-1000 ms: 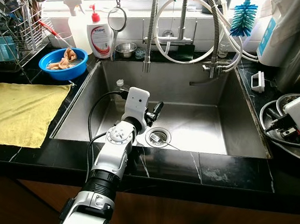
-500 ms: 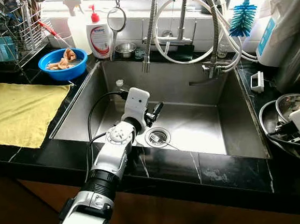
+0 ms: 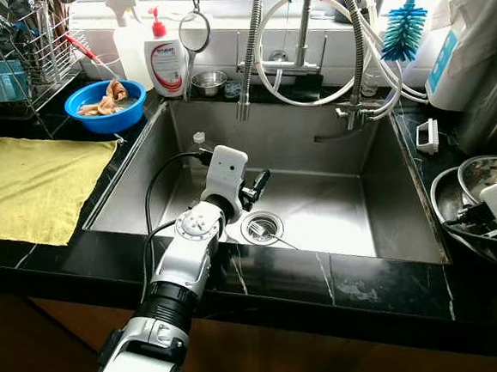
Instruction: Kitchen organization
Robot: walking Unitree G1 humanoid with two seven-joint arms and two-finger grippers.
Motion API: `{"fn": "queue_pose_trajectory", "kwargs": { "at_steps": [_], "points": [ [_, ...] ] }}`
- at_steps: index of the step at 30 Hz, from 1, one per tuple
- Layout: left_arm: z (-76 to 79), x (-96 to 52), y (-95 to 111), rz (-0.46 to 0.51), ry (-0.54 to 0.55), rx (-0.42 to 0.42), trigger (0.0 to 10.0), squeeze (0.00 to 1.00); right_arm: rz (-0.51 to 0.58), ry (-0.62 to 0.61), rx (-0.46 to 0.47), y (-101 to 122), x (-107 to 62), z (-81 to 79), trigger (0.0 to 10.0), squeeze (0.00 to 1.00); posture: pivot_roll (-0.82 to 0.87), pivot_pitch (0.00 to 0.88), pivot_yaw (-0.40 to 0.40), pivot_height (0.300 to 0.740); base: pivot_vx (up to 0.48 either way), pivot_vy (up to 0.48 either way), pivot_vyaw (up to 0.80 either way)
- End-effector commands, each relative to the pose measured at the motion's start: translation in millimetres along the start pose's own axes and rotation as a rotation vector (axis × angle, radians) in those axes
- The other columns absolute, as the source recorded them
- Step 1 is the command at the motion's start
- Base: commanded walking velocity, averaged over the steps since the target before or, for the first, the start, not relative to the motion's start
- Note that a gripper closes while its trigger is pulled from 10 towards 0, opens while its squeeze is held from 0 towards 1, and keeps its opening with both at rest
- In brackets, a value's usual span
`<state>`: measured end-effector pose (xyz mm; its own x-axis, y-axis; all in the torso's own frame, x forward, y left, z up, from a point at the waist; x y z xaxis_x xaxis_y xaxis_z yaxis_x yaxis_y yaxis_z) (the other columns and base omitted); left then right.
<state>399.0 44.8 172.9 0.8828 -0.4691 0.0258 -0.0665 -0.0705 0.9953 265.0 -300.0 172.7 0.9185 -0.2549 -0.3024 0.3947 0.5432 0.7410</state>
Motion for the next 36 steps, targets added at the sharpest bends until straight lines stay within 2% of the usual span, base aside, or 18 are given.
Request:
{"fn": "queue_pose_trajectory", "kwargs": {
  "at_steps": [1,6,14,20,22,24,25,26,28,29,30,31,32,33,34,36],
  "points": [
    [-2.3,0.7,6,0.025,0.008,0.016,10.0,0.0,-0.008,-0.017,0.005,0,1.4,2.2,0.0,0.0,-0.02,0.0,-0.037,0.74,0.0,0.0,0.0],
    [-6.9,-0.5,6,0.025,0.024,0.018,10.0,0.0,-0.002,0.001,0.002,1,2.5,-1.9,0.0,0.0,-0.02,0.0,-0.041,0.74,0.0,0.0,0.0],
    [-5.8,-0.5,6,0.027,0.025,0.02,10.0,0.0,0.014,0.004,0.001,5,3.4,-1.5,0.0,0.0,-0.02,0.0,-0.045,0.74,0.0,0.0,0.0],
    [-16.3,-1.9,11,0.064,0.085,-0.001,10.0,0.0,0.069,-0.051,-0.006,20,1.6,9.7,0.0,0.0,-0.02,0.0,-0.048,0.74,0.0,0.0,0.0],
    [-27.2,-7.7,22,0.15,0.137,-0.033,10.0,0.0,0.139,-0.101,-0.005,37,-0.9,18.6,0.0,0.0,-0.03,0.0,-0.048,0.74,0.0,0.0,0.0],
    [-32.1,-10.5,26,0.18,0.159,-0.043,10.0,0.0,0.164,-0.117,-0.01,44,-2.0,21.7,0.0,0.0,-0.03,0.0,-0.048,0.74,0.0,0.0,0.0],
    [-41.4,-15.2,30,0.214,0.197,-0.042,10.0,0.0,0.214,-0.132,-0.015,55,-3.8,24.8,0.0,0.0,-0.03,0.0,-0.048,0.74,0.0,0.0,0.0],
    [-41.4,-15.2,30,0.214,0.197,-0.042,10.0,0.0,0.214,-0.132,-0.015,55,-3.8,24.8,0.0,0.0,-0.03,0.0,-0.048,0.74,0.0,0.0,0.0],
    [-53.1,-21.4,30,0.231,0.24,0.0,10.0,0.0,0.28,-0.149,-0.014,70,-6.2,28.2,0.0,0.0,-0.02,0.0,-0.049,0.74,0.0,0.0,0.0],
    [-62.1,-24.6,25,0.21,0.266,0.024,10.0,0.0,0.339,-0.154,0.003,84,-5.8,27.3,0.0,0.0,-0.02,0.0,-0.049,0.74,0.0,0.0,0.0],
    [-65.2,-25.4,21,0.195,0.274,0.033,10.0,0.0,0.361,-0.148,0.02,89,-4.9,25.2,0.0,0.0,-0.02,0.0,-0.053,0.74,0.0,0.0,0.0],
    [-67.2,-26.3,19,0.187,0.28,0.043,10.0,0.0,0.381,-0.13,0.044,95,-3.3,20.5,1.5,0.0,-0.02,0.0,-0.053,0.74,0.0,0.0,0.0],
    [-67.5,-27.0,17,0.188,0.278,0.057,10.0,0.0,0.425,-0.06,0.076,106,1.2,3.0,10.0,0.0,-0.02,0.0,-0.055,0.74,0.0,0.0,0.0],
    [-66.3,-26.8,17,0.189,0.275,0.066,10.0,0.0,0.466,0.008,0.095,115,3.5,-12.9,10.0,0.0,-0.02,0.0,-0.057,0.74,0.0,0.0,0.0],
    [-66.3,-26.8,17,0.189,0.275,0.066,10.0,0.0,0.466,0.008,0.095,115,3.5,-12.9,10.0,0.0,-0.02,0.0,-0.057,0.74,0.0,0.0,0.0],
    [-61.8,-26.2,19,0.204,0.271,0.063,10.0,0.0,0.541,0.159,0.175,130,4.6,-42.8,10.0,0.0,0.0,0.0,-0.066,0.74,0.0,0.0,0.0]
  ]
}}
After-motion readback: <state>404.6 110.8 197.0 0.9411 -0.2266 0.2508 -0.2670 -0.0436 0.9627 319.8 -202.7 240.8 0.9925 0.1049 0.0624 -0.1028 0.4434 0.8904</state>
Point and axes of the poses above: a point about 5 cm out from each wrist's last joint towards the gripper, its own x axis pointing out of the wrist towards the gripper, its own y axis along the axis of the wrist's last joint, z = x × y, the point moved 4 cm from there along x, pointing out of the wrist towards the gripper, and after that the axes turned 2 degrees about -x, right-handed, at the moved point
